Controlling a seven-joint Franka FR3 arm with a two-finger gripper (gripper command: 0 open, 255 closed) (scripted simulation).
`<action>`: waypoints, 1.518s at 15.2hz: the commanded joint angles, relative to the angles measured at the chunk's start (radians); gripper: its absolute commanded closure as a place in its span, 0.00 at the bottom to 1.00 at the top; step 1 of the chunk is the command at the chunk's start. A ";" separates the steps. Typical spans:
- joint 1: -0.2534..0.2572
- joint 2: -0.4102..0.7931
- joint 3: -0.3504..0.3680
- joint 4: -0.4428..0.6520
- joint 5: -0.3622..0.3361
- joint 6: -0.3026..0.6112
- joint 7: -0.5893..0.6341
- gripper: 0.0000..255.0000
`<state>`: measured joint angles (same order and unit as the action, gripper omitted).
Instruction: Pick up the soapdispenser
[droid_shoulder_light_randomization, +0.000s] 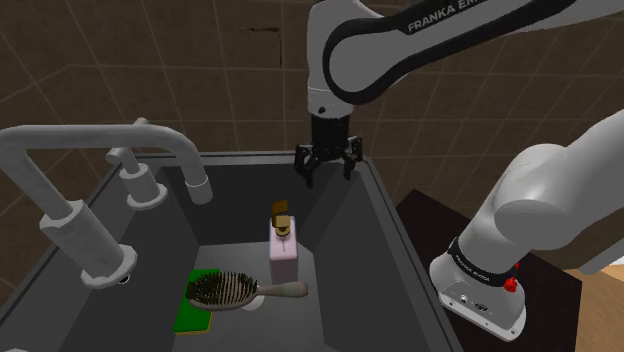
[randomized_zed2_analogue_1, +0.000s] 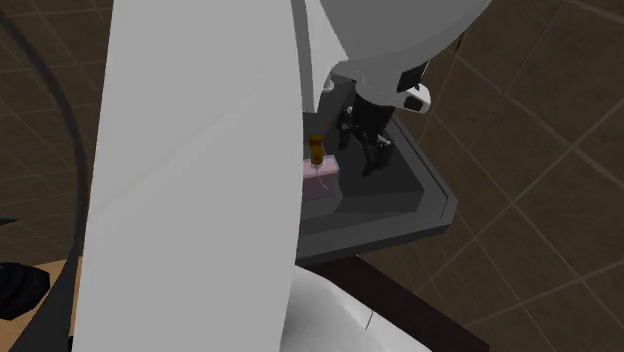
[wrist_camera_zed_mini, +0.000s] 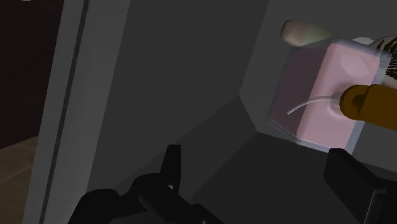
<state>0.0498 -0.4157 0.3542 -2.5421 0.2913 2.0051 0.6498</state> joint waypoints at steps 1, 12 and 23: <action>0.001 0.068 0.034 0.015 0.020 0.051 0.069 0.00; 0.014 0.453 0.143 0.157 -0.001 0.289 0.392 0.00; 0.020 0.533 0.140 0.138 -0.028 0.384 0.398 1.00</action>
<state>0.0698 0.1164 0.4948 -2.4032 0.2633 2.3886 1.0478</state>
